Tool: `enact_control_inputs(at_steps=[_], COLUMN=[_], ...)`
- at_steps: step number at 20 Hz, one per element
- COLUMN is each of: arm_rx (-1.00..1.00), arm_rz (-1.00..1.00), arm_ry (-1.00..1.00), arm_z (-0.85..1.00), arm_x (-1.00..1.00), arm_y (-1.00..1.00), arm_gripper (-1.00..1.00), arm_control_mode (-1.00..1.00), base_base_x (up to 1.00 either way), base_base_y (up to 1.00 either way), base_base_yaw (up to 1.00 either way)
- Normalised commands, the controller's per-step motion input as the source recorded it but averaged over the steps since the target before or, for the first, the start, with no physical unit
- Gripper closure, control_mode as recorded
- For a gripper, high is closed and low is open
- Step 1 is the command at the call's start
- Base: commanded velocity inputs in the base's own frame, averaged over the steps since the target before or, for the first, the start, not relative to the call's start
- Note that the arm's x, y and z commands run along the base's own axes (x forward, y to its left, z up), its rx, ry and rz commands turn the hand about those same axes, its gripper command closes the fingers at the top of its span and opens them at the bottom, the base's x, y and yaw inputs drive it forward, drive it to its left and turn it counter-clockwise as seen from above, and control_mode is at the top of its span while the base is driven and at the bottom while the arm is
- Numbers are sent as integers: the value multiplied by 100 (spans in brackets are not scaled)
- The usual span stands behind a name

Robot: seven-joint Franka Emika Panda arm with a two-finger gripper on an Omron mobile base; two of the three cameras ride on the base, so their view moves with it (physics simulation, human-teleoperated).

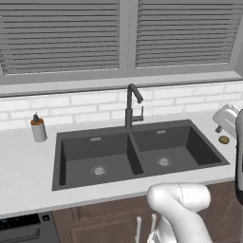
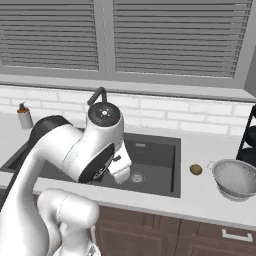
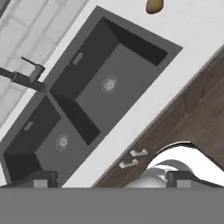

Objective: Put the colander in the sink, put the kiwi in the colander, and turn on the sink faucet and pour water over the colander.

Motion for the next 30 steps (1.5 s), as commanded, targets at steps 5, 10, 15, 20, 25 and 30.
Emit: enact_control_inputs(at_steps=[5,10,15,20,25,30], arm_rx=[19,10,1,4,5,9], arm_rz=[-37,-37,-31,-14,-3,0], arm_ry=[17,21,13,0,-8,-3], arm_z=[-12,-33,-40,-44,-37,-5], arm_x=[-64,-33,5,34,54,55], arm_y=[-98,-96,-84,-72,-47,-47], arm_gripper=[-100,-100,-100,-100,-100,-100], arm_control_mode=[-100,-100,-100,-100,-100,-100], base_base_x=[0,0,0,0,0,0], base_base_y=[0,0,0,0,0,0], base_base_yaw=[0,0,0,0,0,0])
